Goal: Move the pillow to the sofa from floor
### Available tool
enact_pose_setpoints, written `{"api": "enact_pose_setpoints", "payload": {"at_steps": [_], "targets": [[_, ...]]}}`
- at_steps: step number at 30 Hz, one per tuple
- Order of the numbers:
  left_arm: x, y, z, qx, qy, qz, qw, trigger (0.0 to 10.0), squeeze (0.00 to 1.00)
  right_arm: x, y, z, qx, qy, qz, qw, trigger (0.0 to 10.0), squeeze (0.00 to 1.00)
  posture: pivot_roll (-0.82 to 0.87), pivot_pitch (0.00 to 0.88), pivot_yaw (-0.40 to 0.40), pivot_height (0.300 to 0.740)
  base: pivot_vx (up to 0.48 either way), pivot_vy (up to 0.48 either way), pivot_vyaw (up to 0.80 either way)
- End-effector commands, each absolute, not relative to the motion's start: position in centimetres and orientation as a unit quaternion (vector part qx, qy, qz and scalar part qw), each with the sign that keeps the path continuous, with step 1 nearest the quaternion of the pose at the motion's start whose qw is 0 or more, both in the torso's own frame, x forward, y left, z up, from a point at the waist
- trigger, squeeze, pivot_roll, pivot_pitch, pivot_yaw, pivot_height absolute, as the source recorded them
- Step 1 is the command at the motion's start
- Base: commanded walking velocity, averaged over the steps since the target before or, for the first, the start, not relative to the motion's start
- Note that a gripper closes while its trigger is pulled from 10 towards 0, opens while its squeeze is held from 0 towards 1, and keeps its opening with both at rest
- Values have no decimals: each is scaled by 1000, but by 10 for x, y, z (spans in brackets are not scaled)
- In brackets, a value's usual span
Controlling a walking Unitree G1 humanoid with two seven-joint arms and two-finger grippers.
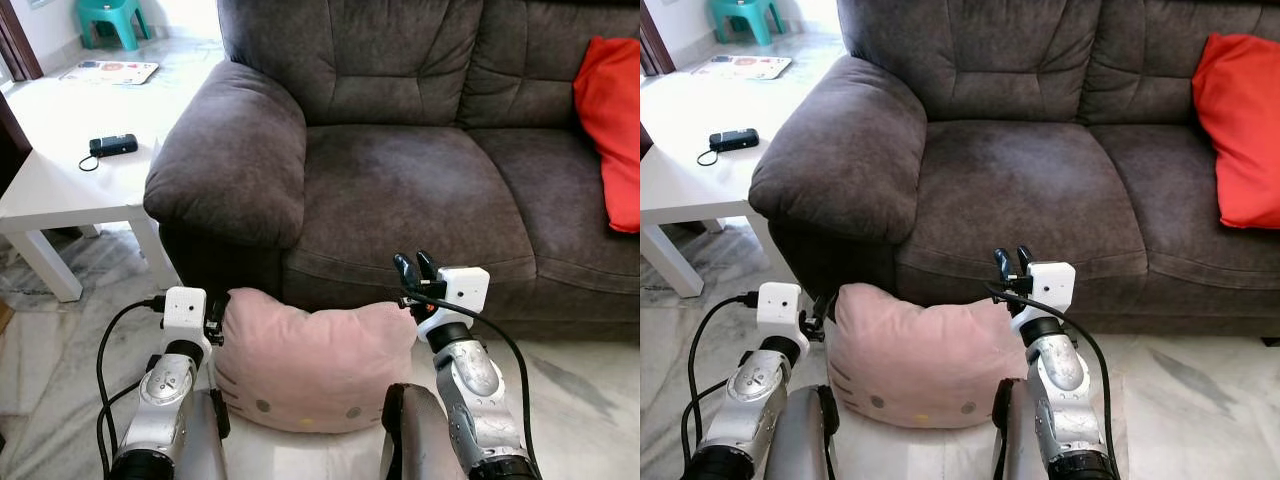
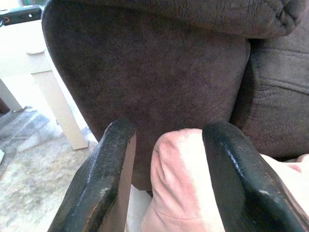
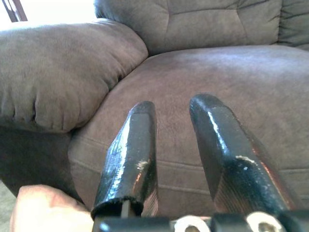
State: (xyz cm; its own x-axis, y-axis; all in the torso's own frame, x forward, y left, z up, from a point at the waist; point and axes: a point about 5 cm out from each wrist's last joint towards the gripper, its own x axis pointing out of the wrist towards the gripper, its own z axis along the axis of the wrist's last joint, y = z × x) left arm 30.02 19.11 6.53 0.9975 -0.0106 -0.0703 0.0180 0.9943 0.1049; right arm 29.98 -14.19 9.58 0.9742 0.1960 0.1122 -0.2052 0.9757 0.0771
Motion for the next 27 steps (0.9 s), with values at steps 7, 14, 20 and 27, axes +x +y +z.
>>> {"api": "enact_pose_setpoints", "payload": {"at_steps": [7,14,20,27], "targets": [[302,192,68,62,31,-7,998,10000,0,300,-143,98,44,-54,101,992,10000,0,45,0,-65,427,0,0,0],[302,192,68,60,29,-6,998,10000,0,299,-143,97,45,-55,101,992,10000,0,43,0,-65,427,0,0,0],[302,193,68,60,27,-3,998,10000,0,299,-143,97,44,-53,103,992,10000,0,44,0,-66,427,0,0,0],[302,193,68,60,27,-2,998,10000,0,300,-143,97,42,-52,104,992,10000,0,42,0,-65,427,35,0,0]]}}
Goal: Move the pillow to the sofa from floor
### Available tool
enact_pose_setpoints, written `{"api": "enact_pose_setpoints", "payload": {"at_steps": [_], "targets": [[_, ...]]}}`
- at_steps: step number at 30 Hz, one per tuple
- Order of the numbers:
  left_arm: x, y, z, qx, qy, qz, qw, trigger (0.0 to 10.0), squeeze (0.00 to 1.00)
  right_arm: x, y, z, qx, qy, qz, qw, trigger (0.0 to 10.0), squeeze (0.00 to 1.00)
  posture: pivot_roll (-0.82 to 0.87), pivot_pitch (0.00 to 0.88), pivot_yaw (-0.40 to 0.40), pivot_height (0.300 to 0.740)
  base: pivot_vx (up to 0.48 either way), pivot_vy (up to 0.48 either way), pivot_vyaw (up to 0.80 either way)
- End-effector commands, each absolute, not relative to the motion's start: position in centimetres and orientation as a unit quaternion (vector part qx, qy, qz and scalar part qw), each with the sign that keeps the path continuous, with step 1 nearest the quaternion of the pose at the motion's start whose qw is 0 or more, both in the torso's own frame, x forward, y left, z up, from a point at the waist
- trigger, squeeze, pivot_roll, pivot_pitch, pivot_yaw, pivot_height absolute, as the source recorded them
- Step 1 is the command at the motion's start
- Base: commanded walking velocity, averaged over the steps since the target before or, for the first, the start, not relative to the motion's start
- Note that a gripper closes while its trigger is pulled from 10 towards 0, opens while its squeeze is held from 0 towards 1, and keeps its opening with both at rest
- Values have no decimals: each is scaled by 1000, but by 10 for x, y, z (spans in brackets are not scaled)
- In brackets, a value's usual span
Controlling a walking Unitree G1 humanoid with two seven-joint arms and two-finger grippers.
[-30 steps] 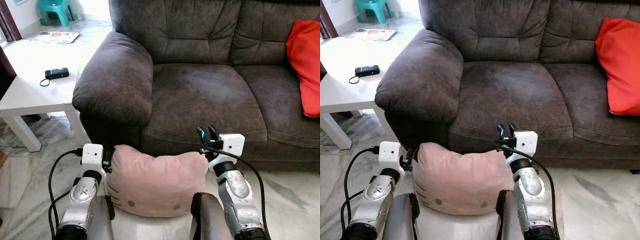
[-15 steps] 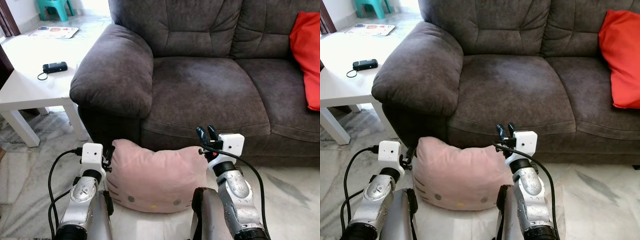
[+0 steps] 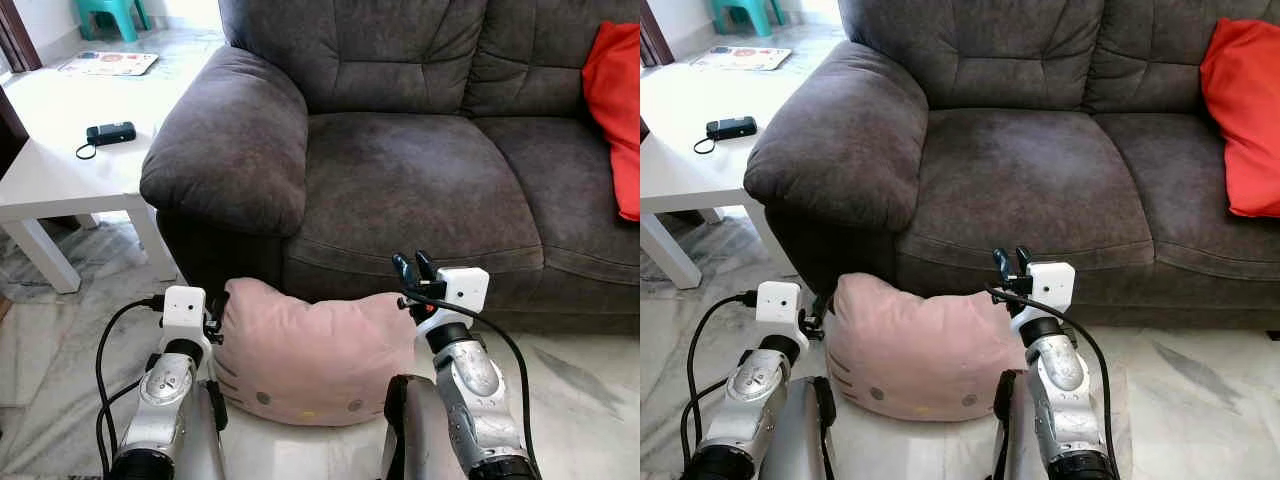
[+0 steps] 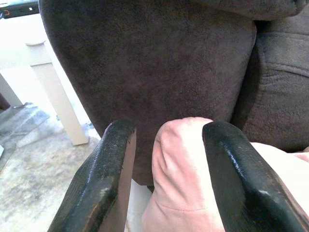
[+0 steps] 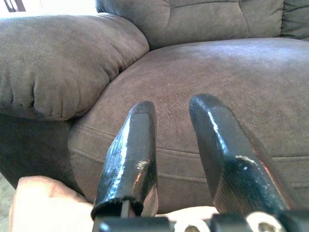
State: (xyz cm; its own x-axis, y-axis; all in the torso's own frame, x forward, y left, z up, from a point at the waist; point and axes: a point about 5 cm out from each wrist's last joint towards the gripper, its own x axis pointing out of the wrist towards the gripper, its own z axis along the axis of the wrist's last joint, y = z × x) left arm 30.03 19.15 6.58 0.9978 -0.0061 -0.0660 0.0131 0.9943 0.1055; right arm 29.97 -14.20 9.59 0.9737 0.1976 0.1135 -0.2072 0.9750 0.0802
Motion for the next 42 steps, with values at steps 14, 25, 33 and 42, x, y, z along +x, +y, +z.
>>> {"api": "enact_pose_setpoints", "payload": {"at_steps": [14,25,33,42], "targets": [[302,192,68,60,27,-3,998,10000,0,299,-140,97,17,-54,118,991,10000,0,42,0,-65,427,265,0,73],[302,192,68,61,26,-5,998,10000,0,298,-139,96,24,-51,117,991,10000,0,42,0,-66,427,280,0,44],[301,191,67,60,28,-8,998,10000,0,297,-139,94,26,-47,118,992,10000,0,43,0,-66,427,279,0,0],[301,189,66,60,30,-16,998,10000,0,297,-139,94,28,-46,117,992,10000,0,44,0,-66,427,293,0,0]]}}
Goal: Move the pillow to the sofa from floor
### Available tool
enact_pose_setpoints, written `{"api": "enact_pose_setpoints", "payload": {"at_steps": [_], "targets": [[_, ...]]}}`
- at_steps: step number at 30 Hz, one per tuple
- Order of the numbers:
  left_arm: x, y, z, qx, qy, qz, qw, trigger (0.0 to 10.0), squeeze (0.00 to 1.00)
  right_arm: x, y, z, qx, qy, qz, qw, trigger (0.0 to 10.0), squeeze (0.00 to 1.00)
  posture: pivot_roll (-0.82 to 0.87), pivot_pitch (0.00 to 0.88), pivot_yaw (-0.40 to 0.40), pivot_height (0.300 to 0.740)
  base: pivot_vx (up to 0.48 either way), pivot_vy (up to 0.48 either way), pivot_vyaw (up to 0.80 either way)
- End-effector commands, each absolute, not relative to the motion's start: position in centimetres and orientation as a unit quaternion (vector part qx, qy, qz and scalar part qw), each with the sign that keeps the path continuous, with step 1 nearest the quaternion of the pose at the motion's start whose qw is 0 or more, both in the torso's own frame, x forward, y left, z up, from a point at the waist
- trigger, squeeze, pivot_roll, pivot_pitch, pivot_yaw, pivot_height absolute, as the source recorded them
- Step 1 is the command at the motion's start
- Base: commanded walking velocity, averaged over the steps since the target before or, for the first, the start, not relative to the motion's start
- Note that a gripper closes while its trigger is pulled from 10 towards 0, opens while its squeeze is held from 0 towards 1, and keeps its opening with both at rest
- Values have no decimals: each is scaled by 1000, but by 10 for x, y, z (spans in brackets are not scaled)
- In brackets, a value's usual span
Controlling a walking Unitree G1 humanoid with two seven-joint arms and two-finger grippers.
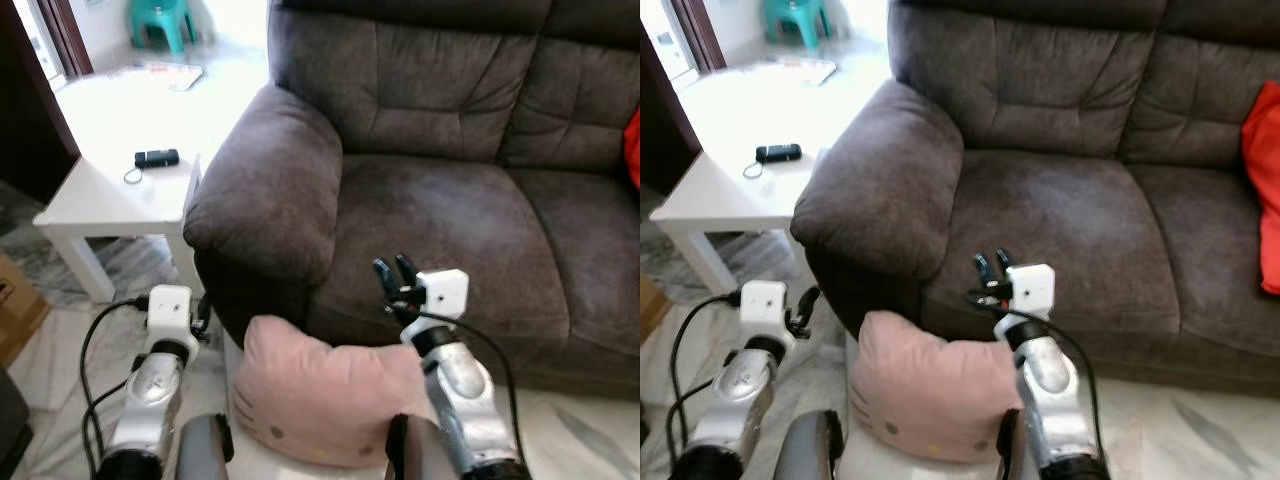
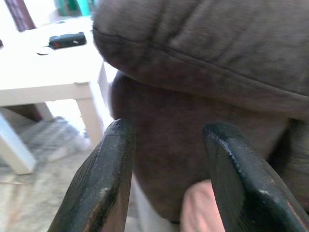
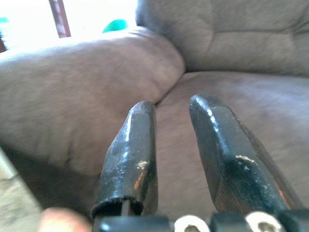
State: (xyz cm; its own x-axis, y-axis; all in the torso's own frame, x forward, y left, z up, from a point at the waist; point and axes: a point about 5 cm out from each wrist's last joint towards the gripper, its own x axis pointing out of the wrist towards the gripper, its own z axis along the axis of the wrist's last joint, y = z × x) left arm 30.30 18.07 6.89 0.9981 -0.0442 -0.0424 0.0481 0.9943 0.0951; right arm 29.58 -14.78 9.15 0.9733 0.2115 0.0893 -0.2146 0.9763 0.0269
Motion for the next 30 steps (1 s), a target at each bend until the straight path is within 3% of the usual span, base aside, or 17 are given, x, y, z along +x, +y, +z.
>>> {"api": "enact_pose_setpoints", "payload": {"at_steps": [1,30], "targets": [[301,189,66,60,30,-18,998,10000,0,297,-139,94,28,-46,117,992,10000,0,44,0,-66,427,326,0,0],[300,186,65,67,32,-34,997,10000,0,298,-138,94,33,-44,115,992,10000,0,45,0,-64,427,330,0,0]]}}
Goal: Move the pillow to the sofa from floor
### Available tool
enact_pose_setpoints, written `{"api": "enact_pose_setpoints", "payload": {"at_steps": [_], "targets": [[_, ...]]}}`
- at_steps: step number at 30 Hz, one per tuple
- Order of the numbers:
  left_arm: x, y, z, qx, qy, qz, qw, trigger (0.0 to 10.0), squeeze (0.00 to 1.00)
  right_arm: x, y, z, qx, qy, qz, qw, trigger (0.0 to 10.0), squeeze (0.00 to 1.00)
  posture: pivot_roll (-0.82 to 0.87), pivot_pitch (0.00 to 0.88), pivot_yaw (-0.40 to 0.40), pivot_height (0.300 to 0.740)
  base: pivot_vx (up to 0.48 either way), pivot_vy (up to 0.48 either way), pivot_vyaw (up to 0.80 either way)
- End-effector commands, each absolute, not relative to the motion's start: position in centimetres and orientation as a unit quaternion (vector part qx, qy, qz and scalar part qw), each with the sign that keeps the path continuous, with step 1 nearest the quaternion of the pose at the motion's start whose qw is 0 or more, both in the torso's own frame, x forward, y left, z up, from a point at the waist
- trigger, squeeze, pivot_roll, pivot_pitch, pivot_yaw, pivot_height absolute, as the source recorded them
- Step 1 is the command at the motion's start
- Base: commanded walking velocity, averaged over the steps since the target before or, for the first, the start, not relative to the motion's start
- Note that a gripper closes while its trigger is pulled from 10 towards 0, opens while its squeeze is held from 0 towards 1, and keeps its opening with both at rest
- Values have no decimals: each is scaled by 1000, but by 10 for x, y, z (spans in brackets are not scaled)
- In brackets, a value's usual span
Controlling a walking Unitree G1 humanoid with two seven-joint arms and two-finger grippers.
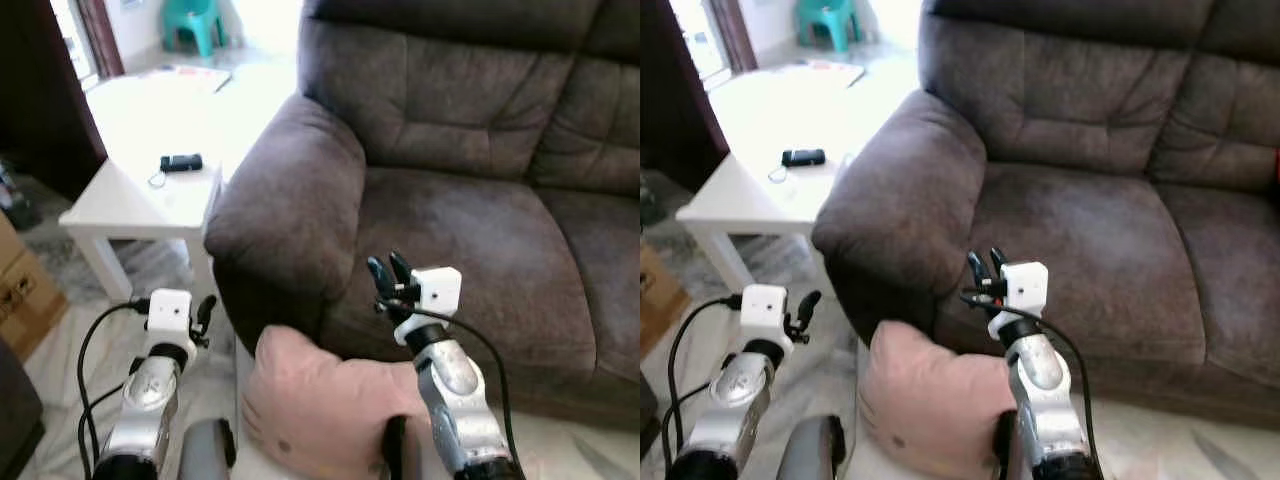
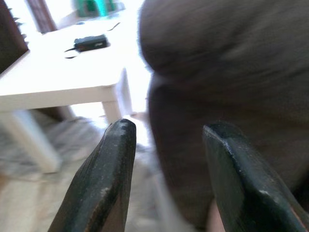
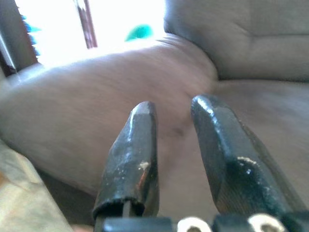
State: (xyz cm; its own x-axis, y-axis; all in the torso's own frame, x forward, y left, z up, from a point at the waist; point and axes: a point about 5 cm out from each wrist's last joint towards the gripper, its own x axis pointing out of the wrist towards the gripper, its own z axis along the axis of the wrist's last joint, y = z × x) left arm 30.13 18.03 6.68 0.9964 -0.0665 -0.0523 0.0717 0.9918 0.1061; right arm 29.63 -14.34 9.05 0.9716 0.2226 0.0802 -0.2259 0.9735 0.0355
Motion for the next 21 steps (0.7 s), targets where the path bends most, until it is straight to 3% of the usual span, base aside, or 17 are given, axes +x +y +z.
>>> {"api": "enact_pose_setpoints", "payload": {"at_steps": [1,8,17,21], "targets": [[300,185,65,67,32,-35,997,10000,0,298,-139,94,33,-44,115,992,10000,0,45,0,-64,427,330,0,0],[300,182,65,68,33,-63,995,10000,0,298,-140,92,30,-39,107,993,10000,0,46,0,-64,427,317,0,0],[290,183,53,76,60,-91,991,10000,0,283,-181,71,50,-17,-11,999,10000,0,46,0,-70,427,0,0,0],[287,183,50,82,64,-94,990,10000,0,275,-183,75,49,-36,-14,998,10000,0,54,0,-70,427,0,0,0]]}}
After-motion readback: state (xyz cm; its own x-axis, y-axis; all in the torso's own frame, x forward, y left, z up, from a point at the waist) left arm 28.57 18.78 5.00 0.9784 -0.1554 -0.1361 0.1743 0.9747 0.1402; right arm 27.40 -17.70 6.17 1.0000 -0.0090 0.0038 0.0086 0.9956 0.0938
